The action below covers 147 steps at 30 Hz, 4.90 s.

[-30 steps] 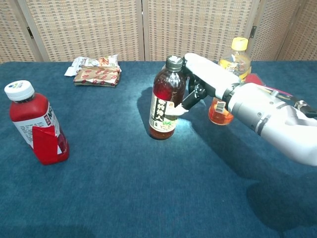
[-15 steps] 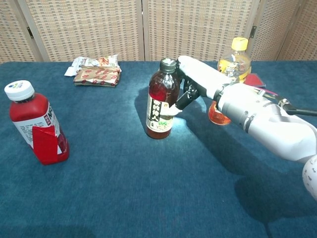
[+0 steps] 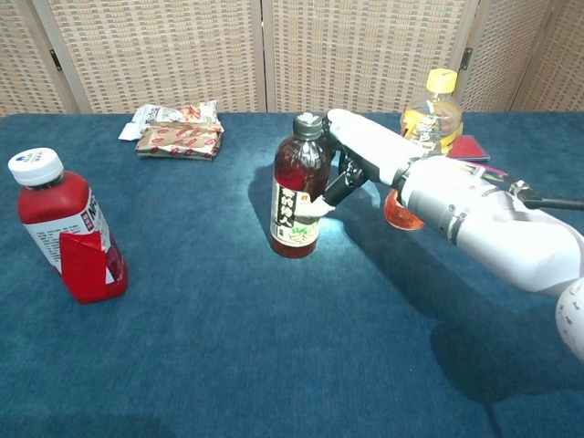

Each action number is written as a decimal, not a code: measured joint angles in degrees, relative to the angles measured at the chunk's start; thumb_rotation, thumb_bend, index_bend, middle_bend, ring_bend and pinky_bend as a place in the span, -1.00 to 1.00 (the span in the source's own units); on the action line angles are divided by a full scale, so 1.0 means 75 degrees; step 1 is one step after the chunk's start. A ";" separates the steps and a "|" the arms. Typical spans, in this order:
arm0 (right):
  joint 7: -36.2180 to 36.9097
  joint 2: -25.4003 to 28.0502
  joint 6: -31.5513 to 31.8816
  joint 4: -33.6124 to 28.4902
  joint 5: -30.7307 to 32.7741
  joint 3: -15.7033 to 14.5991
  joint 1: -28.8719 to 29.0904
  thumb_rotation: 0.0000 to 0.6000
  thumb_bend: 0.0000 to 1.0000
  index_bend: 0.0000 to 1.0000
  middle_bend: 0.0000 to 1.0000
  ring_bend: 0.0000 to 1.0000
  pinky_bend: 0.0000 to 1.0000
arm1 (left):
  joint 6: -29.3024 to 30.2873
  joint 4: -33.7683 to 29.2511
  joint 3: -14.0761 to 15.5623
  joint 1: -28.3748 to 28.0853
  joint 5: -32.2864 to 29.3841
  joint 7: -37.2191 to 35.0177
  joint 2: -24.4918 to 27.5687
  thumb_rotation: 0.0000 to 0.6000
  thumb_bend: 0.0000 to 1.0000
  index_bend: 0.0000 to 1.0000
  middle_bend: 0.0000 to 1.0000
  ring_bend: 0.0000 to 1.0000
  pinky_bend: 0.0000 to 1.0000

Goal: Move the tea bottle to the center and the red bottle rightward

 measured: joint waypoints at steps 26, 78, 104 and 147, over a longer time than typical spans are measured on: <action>-0.1069 0.1140 0.0778 -0.1952 -0.0054 -0.0330 -0.0527 1.00 -0.99 -0.93 -0.72 -0.51 0.04 | -0.0031 -0.0009 0.0070 -0.0022 0.0089 0.0226 -0.0097 1.00 -0.82 -0.07 -0.33 -0.18 0.36; -0.0182 0.5189 0.5712 -0.3374 -0.4411 -0.3490 -0.4721 1.00 -0.93 -0.77 -0.27 -0.42 0.03 | -0.0842 -0.0944 -0.0086 -0.0702 0.0143 -0.0503 -0.0673 1.00 -0.83 -0.65 -0.66 -0.54 0.07; 0.0557 0.5438 0.6185 -0.3073 -0.4893 -0.3206 -0.5315 1.00 -0.93 -0.74 -0.24 -0.40 0.03 | -0.2477 -0.0864 -0.0272 -0.1661 -0.0670 -0.1798 -0.1458 1.00 -0.89 -0.75 -0.88 -0.77 -0.12; 0.0717 0.5432 0.5855 -0.3036 -0.4919 -0.2908 -0.5457 1.00 -0.93 -0.73 -0.24 -0.40 0.03 | -0.2496 -0.0572 -0.0950 -0.2426 -0.1702 -0.0130 -0.2389 1.00 -0.89 0.10 -0.06 0.09 0.41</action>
